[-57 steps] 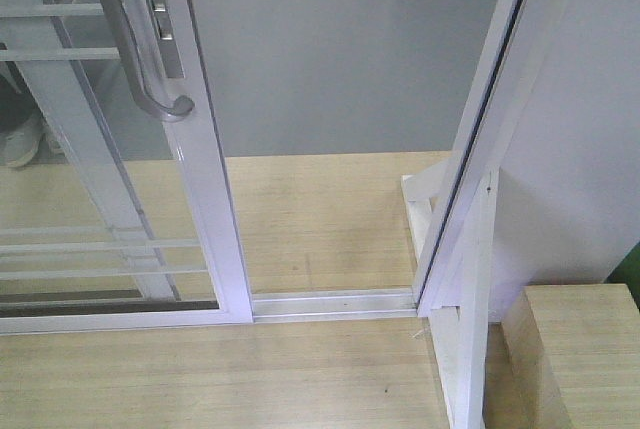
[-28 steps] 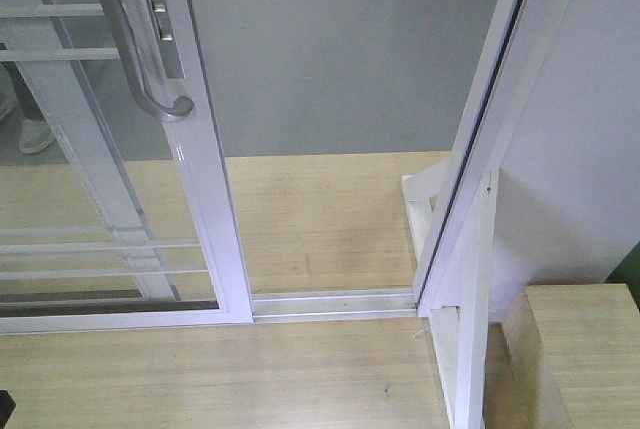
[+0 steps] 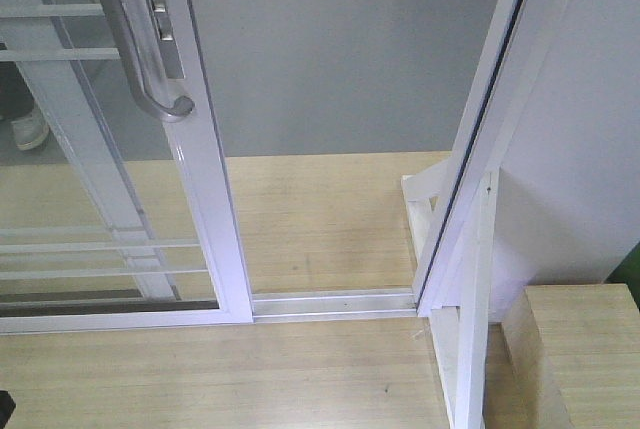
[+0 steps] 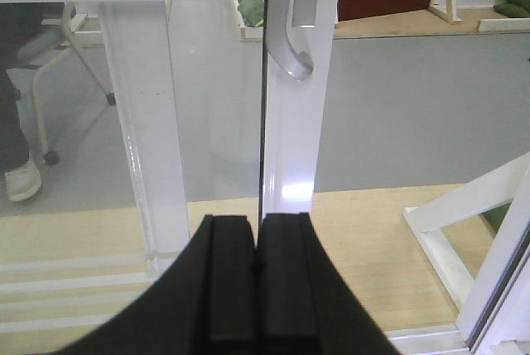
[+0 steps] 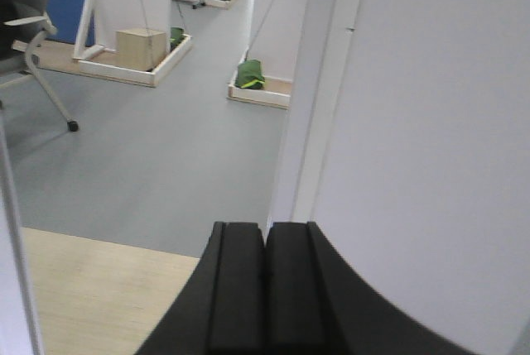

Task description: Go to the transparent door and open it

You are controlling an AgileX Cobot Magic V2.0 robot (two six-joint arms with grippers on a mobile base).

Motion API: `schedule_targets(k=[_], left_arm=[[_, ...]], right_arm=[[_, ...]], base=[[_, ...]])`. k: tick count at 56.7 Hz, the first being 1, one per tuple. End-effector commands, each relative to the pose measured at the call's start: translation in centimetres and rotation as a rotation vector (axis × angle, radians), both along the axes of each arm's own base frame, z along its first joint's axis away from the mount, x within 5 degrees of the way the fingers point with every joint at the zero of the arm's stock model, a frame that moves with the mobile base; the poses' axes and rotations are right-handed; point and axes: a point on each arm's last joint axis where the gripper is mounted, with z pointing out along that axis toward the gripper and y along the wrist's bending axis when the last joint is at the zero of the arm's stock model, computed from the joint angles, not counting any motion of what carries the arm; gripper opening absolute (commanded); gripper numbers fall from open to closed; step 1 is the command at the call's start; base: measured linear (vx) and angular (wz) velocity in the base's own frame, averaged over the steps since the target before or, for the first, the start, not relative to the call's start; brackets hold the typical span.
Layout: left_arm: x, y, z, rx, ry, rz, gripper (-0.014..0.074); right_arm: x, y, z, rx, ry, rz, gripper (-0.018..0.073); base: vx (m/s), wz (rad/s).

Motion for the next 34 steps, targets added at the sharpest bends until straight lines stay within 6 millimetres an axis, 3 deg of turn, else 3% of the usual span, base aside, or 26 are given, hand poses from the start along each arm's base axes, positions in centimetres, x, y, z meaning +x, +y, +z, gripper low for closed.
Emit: schedule_targets(k=[1, 14, 23, 34], left_arm=[[0.1, -0.1, 0.2, -0.016, -0.069, -0.012, 0.0003], [0.1, -0.1, 0.2, -0.016, -0.069, -0.012, 0.0003], [0.1, -0.1, 0.2, -0.016, -0.069, -0.012, 0.0003], [0.1, -0.1, 0.2, -0.015, -0.065, -0.011, 0.0002]], right_arm=[[0.5, 1.0, 0.7, -0.010, -0.121, 0.091, -0.0003], [2.1, 2.1, -5.6, 0.103, -0.064, 0.142, -0.0003], [1.5, 1.8, -9.4, 0.191, -0.097, 0.132, -0.0003], [1.3, 1.8, -12.3, 0.227, -0.062, 0.128, -0.0003]], base=[[0.00, 0.00], [0.00, 0.00], [0.00, 0.00], [0.00, 0.00]])
